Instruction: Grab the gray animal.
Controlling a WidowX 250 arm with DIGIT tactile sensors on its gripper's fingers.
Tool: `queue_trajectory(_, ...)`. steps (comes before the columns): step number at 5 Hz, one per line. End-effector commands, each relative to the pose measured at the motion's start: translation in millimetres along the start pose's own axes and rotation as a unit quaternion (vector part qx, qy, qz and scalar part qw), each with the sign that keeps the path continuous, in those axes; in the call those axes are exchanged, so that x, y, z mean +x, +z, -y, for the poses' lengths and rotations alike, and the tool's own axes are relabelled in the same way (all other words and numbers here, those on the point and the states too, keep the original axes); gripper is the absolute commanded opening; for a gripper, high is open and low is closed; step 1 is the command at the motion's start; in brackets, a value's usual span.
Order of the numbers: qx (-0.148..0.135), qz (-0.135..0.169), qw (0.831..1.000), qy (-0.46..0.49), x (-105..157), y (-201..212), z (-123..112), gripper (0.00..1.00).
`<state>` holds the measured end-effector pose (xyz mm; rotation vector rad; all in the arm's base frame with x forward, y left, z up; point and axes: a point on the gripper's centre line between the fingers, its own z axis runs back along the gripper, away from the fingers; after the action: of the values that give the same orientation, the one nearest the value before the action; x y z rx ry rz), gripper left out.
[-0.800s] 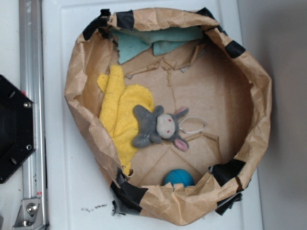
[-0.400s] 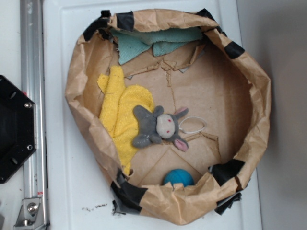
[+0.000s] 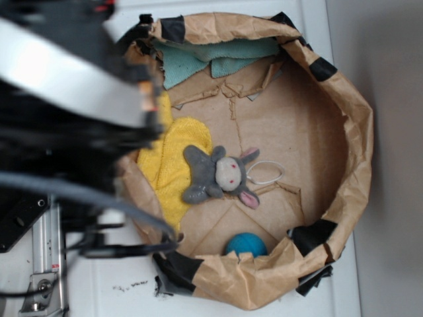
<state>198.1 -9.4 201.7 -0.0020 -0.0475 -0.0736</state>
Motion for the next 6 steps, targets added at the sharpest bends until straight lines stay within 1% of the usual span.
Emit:
queue_trajectory(1, 0.001, 0.025, 1.0, -0.005, 49.6, -60.1, -5.4, 1.0)
queue_trajectory(2, 0.003, -0.004, 1.0, -0.024, 77.0, -112.7, -3.2, 1.0)
queue_trajectory(3, 0.002, -0.044, 0.998, -0.047, 86.8, -165.7, 4.5, 1.0)
queue_trajectory(4, 0.01, -0.057, 0.997, -0.044, 82.0, -208.6, 12.0, 0.89)
queue_trajectory(5, -0.007, -0.058, 0.998, -0.026, 77.0, -200.4, 16.4, 0.0)
queue_trajectory(6, -0.018, -0.06, 0.998, -0.031, 72.3, -184.0, 17.5, 0.0)
